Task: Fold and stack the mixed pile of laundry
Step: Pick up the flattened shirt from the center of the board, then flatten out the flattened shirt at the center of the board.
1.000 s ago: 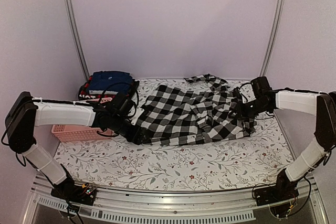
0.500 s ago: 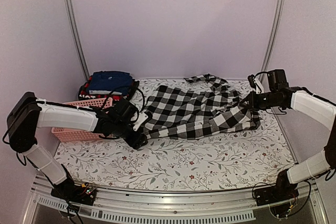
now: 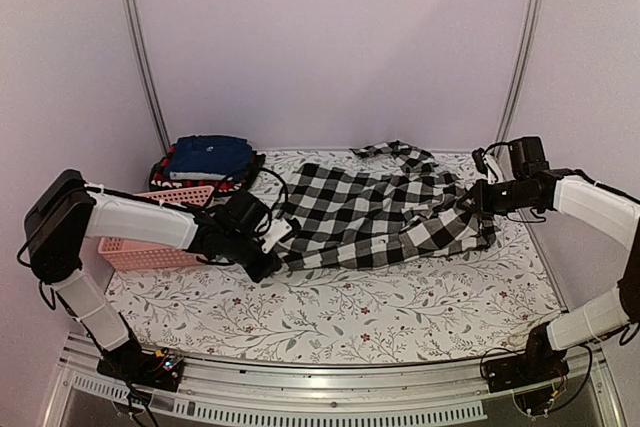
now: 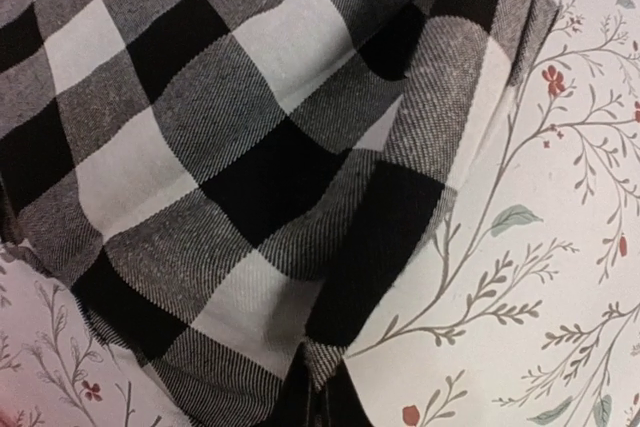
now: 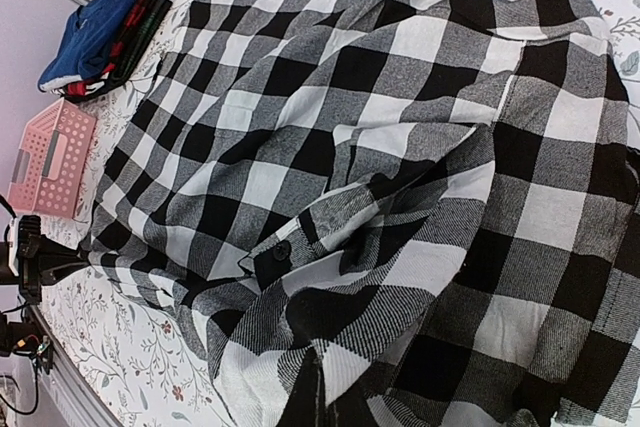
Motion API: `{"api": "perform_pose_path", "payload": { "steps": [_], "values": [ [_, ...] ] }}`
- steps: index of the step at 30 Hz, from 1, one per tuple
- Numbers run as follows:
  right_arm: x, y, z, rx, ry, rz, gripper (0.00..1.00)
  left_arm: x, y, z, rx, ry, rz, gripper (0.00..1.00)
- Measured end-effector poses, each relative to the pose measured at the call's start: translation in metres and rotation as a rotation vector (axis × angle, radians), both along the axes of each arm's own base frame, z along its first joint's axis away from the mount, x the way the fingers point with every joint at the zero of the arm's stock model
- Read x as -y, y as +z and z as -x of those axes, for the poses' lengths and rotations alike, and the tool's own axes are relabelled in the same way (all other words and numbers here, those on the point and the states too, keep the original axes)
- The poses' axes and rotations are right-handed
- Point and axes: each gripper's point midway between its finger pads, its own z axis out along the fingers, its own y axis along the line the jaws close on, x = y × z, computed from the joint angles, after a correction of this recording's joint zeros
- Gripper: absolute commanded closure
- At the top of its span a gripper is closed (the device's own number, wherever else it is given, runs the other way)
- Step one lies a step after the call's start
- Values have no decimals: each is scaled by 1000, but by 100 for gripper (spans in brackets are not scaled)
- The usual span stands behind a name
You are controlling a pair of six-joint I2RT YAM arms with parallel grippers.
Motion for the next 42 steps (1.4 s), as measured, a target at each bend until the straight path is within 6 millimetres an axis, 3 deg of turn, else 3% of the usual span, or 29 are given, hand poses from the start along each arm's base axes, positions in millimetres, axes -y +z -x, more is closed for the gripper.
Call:
{"api": "perform_pose_path", "payload": {
  "steps": [4,7,10,12,14,16,19,21,25,28,30,32,35,38,39,42],
  "values": [
    [1,9,1,22,-10,0,100,-4,12,-9,26,53,-19,100],
    [4,37,-1,90,-22,0,100,-7,54,-21,112,112,28,100],
    [6,93,-8,230,-35,-6,100,-7,147,-38,295,177,165,100],
    [5,147,-12,362,-36,-22,100,-6,231,-46,436,208,295,100],
    [4,213,-7,523,-25,-53,100,-9,316,-47,563,230,423,100],
    [1,266,5,649,-7,-79,100,-11,379,-41,649,234,513,100],
    [-8,346,40,837,51,-127,100,-11,458,-12,758,195,646,100],
    [-14,390,69,940,101,-157,100,-6,486,19,783,124,709,100],
    [-12,453,126,1107,153,-188,100,1,515,75,802,-35,803,100],
    [-6,480,164,1202,167,-196,100,-6,532,104,819,-114,870,100],
    [-3,488,182,1244,166,-199,100,-16,542,109,846,-107,900,100],
    [0,487,186,1259,153,-196,100,-21,546,106,867,-80,899,100],
    [2,463,154,1198,96,-173,100,-21,540,84,888,22,846,100],
    [3,395,82,1009,2,-115,100,-7,507,41,849,114,752,100],
    [3,372,61,948,-19,-97,100,-8,491,17,838,163,701,100],
    [5,287,-6,741,-94,-15,100,-7,412,-56,730,271,544,100]
  ]
}}
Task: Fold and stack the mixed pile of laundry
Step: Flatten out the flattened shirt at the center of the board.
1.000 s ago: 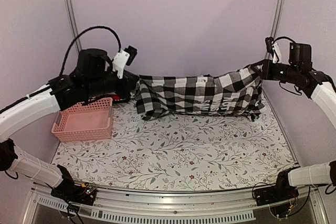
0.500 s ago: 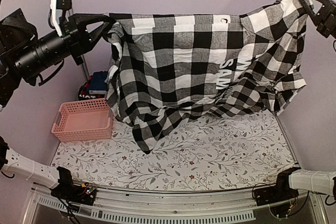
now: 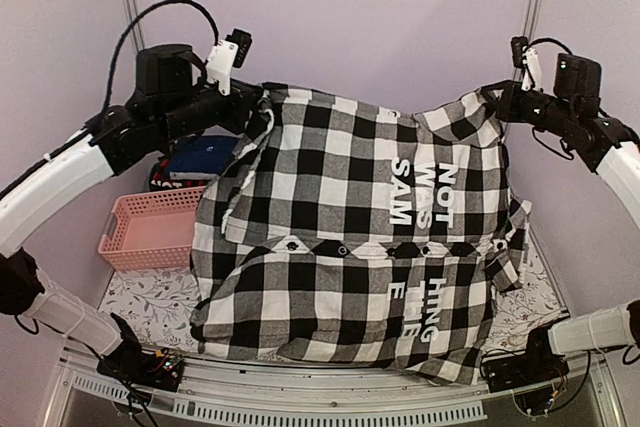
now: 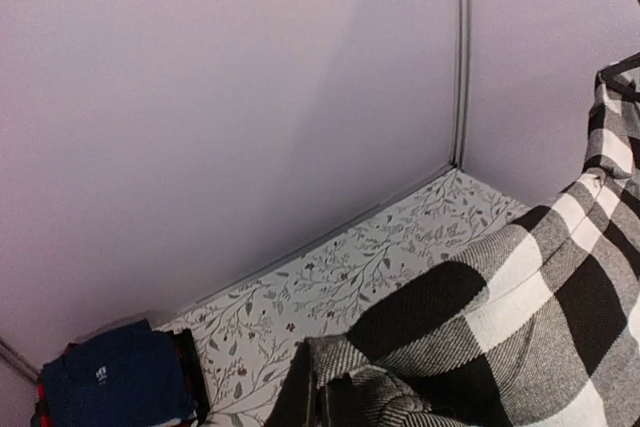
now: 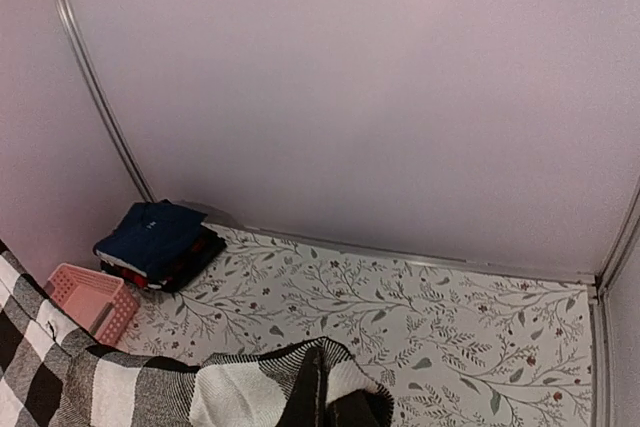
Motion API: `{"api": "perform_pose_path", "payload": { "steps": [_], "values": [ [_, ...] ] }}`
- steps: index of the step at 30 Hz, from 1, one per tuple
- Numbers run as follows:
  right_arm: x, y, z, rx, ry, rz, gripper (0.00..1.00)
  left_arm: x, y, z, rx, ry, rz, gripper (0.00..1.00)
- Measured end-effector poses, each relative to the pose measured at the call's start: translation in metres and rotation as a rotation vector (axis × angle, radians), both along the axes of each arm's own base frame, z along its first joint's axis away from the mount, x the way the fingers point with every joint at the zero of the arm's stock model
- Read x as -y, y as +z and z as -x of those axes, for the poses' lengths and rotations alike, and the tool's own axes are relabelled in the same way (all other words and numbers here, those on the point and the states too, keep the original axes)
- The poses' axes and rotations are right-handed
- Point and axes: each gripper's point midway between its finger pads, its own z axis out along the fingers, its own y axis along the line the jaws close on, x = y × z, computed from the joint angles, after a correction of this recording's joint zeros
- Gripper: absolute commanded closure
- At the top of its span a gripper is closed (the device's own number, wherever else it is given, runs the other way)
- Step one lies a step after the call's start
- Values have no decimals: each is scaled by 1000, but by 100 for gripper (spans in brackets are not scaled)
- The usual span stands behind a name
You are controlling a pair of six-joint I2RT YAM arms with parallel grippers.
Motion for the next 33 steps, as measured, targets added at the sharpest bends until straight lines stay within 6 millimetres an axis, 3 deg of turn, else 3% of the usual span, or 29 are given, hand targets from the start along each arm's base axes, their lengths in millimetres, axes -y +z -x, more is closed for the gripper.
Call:
{"api": "perform_pose_path", "payload": {
  "steps": [3,4,5,7,9,11,13,16,18,20,22,25,26,27,28,30,32,33],
  "values": [
    [1,-61,-54,-160,-65,43,100,-11,-75,-67,-160,93,-76,100],
    [0,-74,-71,-200,-72,53,100,-14,-89,-85,-194,116,-86,100],
    [-2,-78,-84,-222,-76,57,100,-19,-98,-107,-227,145,-90,100],
    [-9,-66,-117,-215,-72,53,100,-27,-91,-148,-228,189,-64,100],
    [-15,-30,-140,-151,-65,44,100,-36,-61,-179,-175,215,-17,100],
    [-20,32,-153,-17,-60,33,100,-45,-3,-194,-61,218,52,100],
    [-20,108,-143,180,-61,22,100,-56,56,-187,68,214,113,100],
    [-15,186,-103,442,-55,20,100,-67,137,-150,277,176,199,100],
    [-15,209,-80,546,-40,31,100,-71,166,-121,374,130,230,100],
    [-18,212,-72,611,-23,57,100,-71,168,-110,420,104,233,100],
    [-21,189,-84,610,-16,86,100,-67,140,-119,401,95,207,100],
    [-26,117,-121,514,-7,137,100,-57,61,-157,285,100,140,100],
    [-27,78,-138,449,1,154,100,-52,19,-175,212,103,106,100],
    [-29,18,-156,337,14,179,100,-48,-20,-188,141,102,77,100],
    [-30,-26,-166,249,26,195,100,-44,-69,-201,53,100,40,100],
    [-30,-111,-176,78,44,224,100,-39,-148,-211,-97,96,-13,100],
    [-28,-182,-171,-73,61,248,100,-37,-220,-207,-245,84,-55,100],
    [-27,-201,-166,-115,66,255,100,-36,-243,-203,-298,79,-67,100]
  ]
}}
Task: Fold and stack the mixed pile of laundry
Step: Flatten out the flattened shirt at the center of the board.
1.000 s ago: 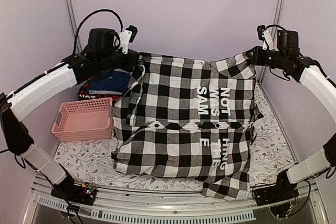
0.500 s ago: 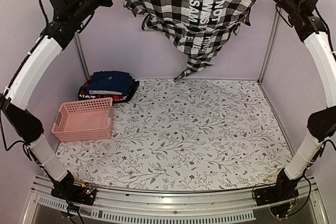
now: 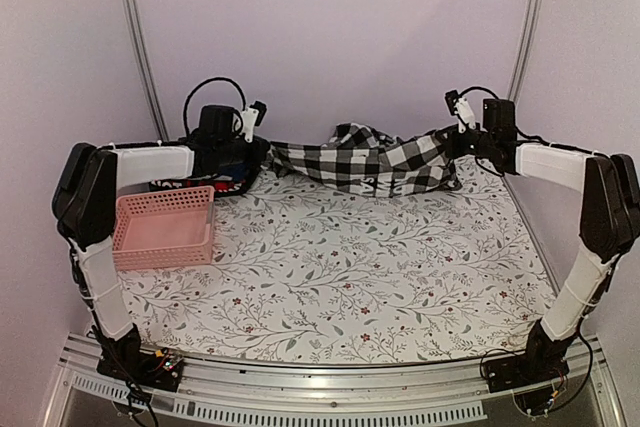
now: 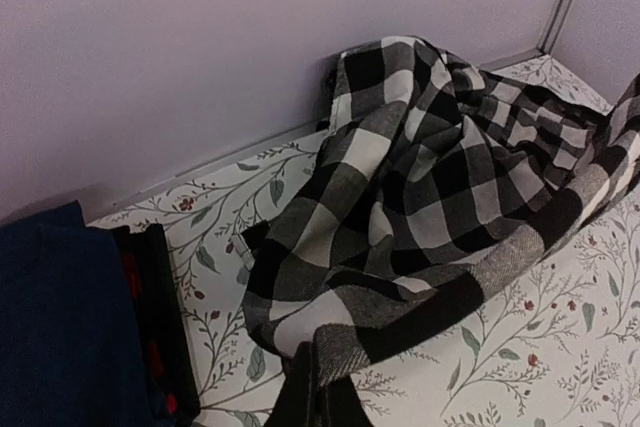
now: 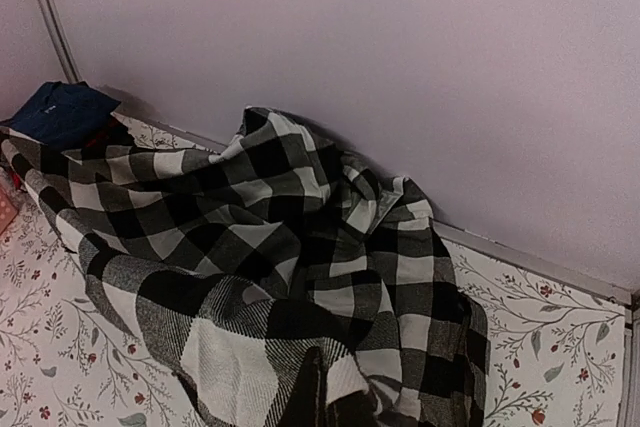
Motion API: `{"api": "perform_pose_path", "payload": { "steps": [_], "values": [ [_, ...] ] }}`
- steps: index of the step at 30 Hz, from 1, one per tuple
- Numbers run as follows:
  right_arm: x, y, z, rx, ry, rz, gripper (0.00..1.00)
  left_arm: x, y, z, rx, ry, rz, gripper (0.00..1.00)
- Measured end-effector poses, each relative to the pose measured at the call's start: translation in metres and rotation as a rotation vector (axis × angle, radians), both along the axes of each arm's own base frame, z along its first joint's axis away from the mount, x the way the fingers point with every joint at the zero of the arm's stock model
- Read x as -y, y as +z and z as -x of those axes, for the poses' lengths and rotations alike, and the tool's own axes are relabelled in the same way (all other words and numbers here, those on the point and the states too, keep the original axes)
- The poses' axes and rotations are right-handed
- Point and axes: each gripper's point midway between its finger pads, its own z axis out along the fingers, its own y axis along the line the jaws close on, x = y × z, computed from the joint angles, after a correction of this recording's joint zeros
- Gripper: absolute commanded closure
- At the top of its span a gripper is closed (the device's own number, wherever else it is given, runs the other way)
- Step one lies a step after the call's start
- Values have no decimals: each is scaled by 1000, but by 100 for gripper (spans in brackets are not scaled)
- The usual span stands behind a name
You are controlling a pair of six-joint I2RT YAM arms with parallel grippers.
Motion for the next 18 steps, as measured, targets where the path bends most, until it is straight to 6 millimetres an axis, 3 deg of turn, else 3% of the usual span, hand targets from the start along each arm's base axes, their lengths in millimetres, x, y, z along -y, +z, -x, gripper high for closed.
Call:
{"api": "perform_pose_path", "payload": {
  "steps": [2,4,8,11,15,18],
  "values": [
    [1,-17,7,-33,1,5,100,2,-27,10,-69,-9,-2,100],
    [2,-19,10,-37,2,6,100,5,-34,16,-93,-20,12,100],
    [6,-5,18,-28,-1,0,100,11,-30,25,-98,-41,37,100],
    [9,7,28,-31,2,-10,100,13,-20,43,-99,-60,37,100],
    [9,8,59,-77,26,-57,100,17,-8,86,-99,-98,29,100],
    [8,-10,92,-172,30,-115,99,23,-9,122,-113,-133,-8,100]
  ]
}}
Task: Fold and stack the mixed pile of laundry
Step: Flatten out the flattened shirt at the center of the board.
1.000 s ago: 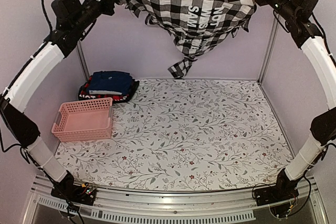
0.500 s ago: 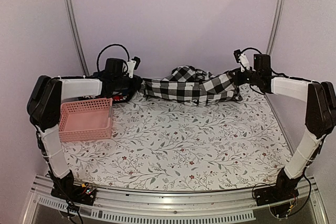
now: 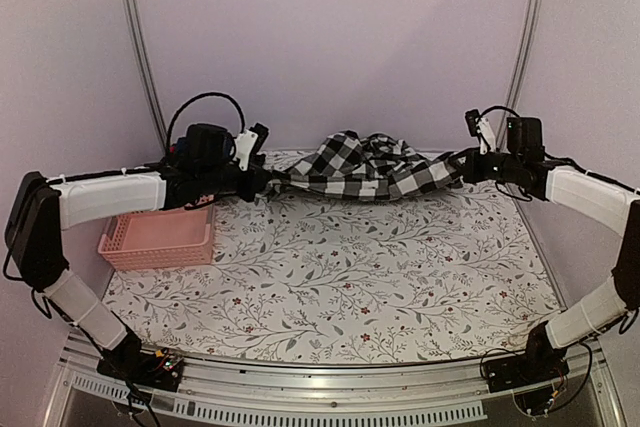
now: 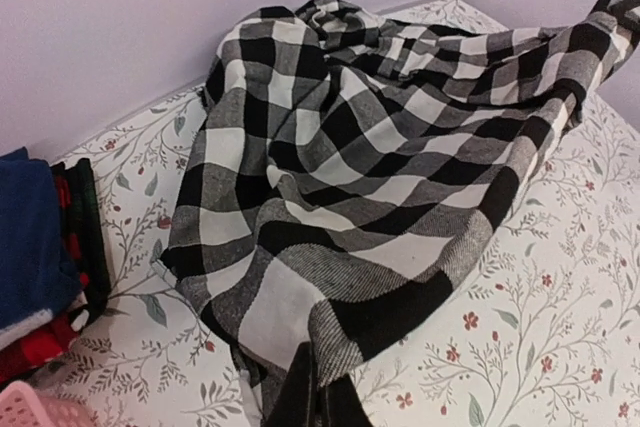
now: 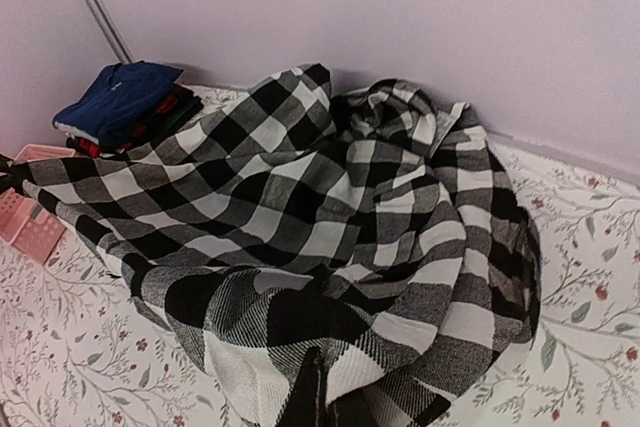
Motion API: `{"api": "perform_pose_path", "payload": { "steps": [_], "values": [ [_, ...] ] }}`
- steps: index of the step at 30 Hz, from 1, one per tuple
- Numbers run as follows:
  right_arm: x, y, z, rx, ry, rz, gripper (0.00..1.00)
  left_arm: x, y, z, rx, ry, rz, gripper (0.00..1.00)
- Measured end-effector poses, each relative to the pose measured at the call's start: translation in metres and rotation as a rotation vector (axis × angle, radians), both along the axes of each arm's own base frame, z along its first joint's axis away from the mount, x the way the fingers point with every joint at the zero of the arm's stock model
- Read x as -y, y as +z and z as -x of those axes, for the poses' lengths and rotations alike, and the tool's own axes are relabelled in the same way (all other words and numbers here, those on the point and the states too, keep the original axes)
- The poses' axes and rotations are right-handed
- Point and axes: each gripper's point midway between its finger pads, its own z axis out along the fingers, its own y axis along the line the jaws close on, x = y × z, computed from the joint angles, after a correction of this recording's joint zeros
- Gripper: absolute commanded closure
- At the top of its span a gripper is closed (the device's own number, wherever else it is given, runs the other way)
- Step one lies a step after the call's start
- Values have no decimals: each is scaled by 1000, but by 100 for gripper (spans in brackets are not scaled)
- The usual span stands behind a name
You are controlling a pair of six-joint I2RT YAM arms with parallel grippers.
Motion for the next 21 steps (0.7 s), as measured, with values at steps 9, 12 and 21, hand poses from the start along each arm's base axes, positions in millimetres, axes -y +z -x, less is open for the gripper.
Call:
{"api": "perform_pose_path", "payload": {
  "steps": [9,12,21],
  "values": [
    [5,-84,128,-394,-82,-210,7,10,-83,106,-218,-35,-233,32],
    [10,-64,145,-368,-121,-261,7,-3,-92,136,-263,-28,-236,22],
    [14,-58,80,-379,-194,-166,19,1,-43,112,-175,30,-120,22]
  ]
}}
